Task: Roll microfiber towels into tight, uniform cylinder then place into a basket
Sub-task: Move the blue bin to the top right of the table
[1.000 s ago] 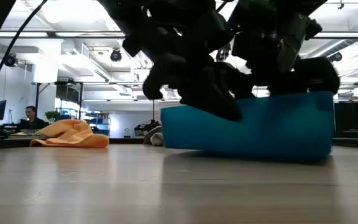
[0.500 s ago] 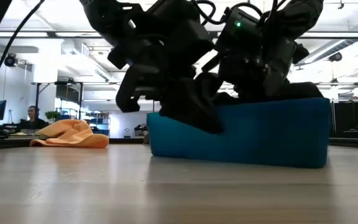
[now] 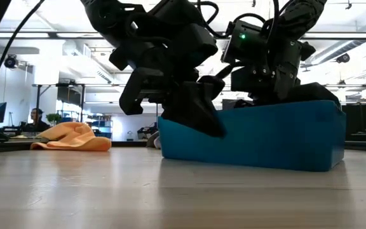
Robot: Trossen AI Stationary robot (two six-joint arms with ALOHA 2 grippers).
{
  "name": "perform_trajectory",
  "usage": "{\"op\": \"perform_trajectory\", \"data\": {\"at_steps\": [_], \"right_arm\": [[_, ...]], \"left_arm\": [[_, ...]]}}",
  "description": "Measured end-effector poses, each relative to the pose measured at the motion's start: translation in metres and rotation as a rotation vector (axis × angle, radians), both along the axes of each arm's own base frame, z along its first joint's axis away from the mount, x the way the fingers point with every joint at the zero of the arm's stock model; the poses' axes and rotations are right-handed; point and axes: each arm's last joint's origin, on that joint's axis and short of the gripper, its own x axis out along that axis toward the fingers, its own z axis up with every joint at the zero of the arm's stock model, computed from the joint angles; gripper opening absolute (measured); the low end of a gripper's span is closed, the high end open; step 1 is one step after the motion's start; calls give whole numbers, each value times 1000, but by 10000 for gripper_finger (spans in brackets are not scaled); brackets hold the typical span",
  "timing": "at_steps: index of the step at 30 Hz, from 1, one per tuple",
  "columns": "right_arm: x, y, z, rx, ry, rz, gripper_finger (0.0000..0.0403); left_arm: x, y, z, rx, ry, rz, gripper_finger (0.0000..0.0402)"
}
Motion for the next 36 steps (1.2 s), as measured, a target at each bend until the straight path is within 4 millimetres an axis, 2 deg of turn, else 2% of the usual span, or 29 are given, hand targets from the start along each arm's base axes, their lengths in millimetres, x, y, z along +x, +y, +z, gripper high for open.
{"op": "perform_trajectory", "data": {"at_steps": [9, 18, 22, 26, 31, 36], "right_arm": [[-8, -4, 6, -12, 36, -14, 228], [-13, -5, 33, -9, -64, -21, 228], [-18, -5, 47, -9, -106, -20, 228], [-31, -3, 55, -2, -41, -17, 228], [-45, 7, 48, 9, 89, 24, 228], [-42, 19, 43, 1, 73, 99, 228]], "left_arm": [[0, 0, 0, -13, 8, 19, 8], [0, -1, 1, -25, 17, 31, 13], [-1, 0, 4, -67, 32, 80, 48], [-6, 1, 18, -97, 45, 122, 102], [-12, 2, 42, -159, 11, 167, 154], [-14, 4, 48, -141, 3, 242, 165]]}}
